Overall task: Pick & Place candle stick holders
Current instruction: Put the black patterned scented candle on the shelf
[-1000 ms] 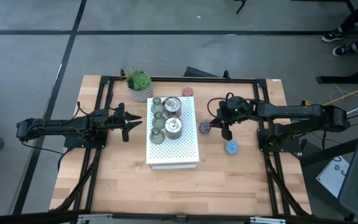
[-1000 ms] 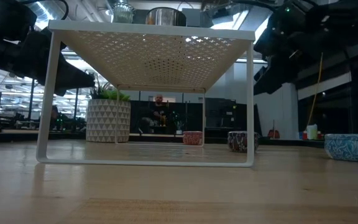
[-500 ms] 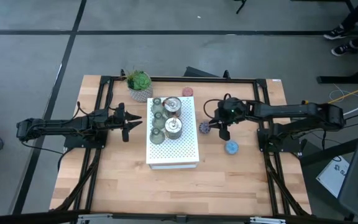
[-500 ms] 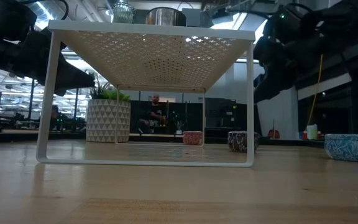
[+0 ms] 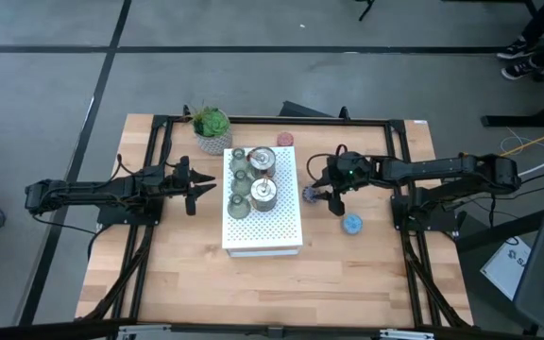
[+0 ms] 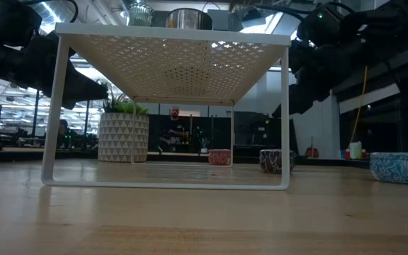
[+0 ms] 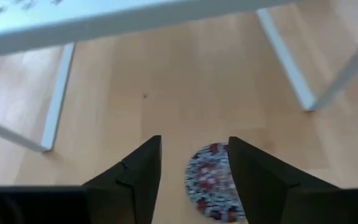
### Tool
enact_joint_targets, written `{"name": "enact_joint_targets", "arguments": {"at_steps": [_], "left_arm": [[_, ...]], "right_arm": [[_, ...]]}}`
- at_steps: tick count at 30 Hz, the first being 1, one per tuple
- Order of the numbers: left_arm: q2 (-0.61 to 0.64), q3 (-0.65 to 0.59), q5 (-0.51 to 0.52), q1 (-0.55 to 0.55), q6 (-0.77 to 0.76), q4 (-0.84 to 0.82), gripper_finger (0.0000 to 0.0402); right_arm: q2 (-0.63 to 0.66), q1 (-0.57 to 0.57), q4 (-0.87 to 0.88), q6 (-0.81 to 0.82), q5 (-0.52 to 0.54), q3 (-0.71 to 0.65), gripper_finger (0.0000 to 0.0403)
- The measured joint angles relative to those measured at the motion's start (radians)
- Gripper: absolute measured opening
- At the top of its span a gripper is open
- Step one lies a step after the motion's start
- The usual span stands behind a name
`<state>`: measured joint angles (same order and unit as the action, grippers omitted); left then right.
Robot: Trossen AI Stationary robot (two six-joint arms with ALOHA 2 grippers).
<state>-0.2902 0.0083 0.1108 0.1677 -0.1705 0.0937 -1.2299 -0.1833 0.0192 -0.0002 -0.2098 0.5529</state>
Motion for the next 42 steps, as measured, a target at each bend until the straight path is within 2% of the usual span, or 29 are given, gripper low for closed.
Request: {"name": "enact_joint_targets", "arguments": {"at_steps": [8, 15, 21, 30, 37, 42], "left_arm": [[0.0, 0.0, 0.0, 0.0, 0.0, 0.0, 0.0107], [0.0, 0.0, 0.0, 0.0, 0.0, 0.0, 0.0107], [0.0, 0.0, 0.0, 0.0, 0.0, 0.0, 0.0107], [0.0, 0.0, 0.0, 0.0, 0.0, 0.0, 0.0107], [0.0, 0.0, 0.0, 0.0, 0.0, 0.0, 0.0107], [0.0, 0.0, 0.0, 0.0, 0.0, 0.0, 0.0107]], "right_arm": [[-0.056, 0.076, -0.053, -0.012, 0.004, 0.0, 0.025], [-0.088, 0.079, -0.03, -0.015, 0.129, 0.0, 0.031], [-0.129, 0.079, -0.03, -0.015, 0.207, 0.0, 0.0343], [-0.202, 0.079, -0.038, 0.0, 0.214, 0.001, 0.0353], [-0.236, 0.078, -0.024, 0.004, 0.307, -0.001, 0.0353], [-0.236, 0.079, -0.033, 0.011, 0.309, 0.0, 0.0353]]}}
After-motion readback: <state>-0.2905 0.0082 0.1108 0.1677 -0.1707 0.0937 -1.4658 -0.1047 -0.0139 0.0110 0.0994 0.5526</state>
